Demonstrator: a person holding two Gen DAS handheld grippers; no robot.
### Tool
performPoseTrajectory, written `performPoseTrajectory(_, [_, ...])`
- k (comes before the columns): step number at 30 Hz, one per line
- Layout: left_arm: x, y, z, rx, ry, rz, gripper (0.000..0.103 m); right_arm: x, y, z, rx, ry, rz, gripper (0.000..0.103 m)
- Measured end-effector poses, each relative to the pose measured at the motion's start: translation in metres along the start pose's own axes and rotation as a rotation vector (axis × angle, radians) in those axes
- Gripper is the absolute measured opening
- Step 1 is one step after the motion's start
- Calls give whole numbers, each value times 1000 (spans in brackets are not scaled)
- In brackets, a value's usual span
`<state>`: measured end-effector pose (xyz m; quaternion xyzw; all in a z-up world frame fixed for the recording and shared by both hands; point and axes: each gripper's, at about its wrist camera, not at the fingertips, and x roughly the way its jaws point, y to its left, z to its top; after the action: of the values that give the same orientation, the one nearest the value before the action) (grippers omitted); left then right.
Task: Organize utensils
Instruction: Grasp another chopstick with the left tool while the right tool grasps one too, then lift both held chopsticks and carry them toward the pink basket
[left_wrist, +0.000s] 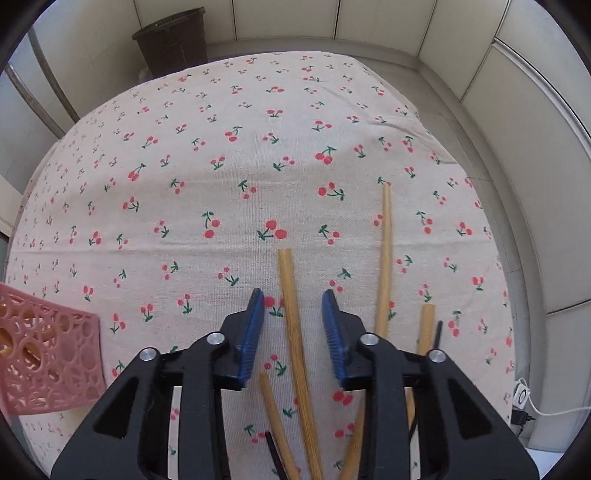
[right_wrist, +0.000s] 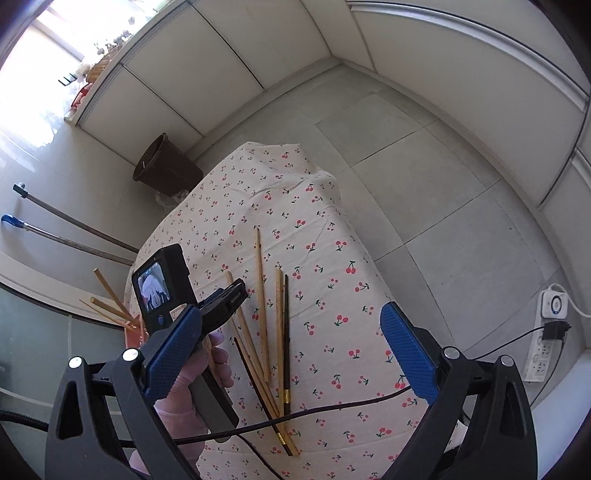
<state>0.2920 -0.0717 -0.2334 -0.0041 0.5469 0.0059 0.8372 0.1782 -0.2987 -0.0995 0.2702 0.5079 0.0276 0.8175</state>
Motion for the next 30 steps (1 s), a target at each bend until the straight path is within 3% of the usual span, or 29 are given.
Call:
performPoseTrajectory(2, [0,-3,-3,34,-18,-11,8,10,2,5,-15,0,-28,94])
performPoseTrajectory(8, [-23,-3,-18,85,-119,-87,8,56,-4,23,-38,17,-112,94])
performPoseTrajectory(16, [-137,7,-62,232,-310,-166,8,106,6,53,-18,45,-116,94])
performPoseTrajectory(24, [-229,43,-109,256,-416,-227,7,161,47,64,-98,53,-153,94])
performPoseTrajectory(30, [-268,68,-135,180,-497,-259,7,202,66,54,-118,77,-165,86])
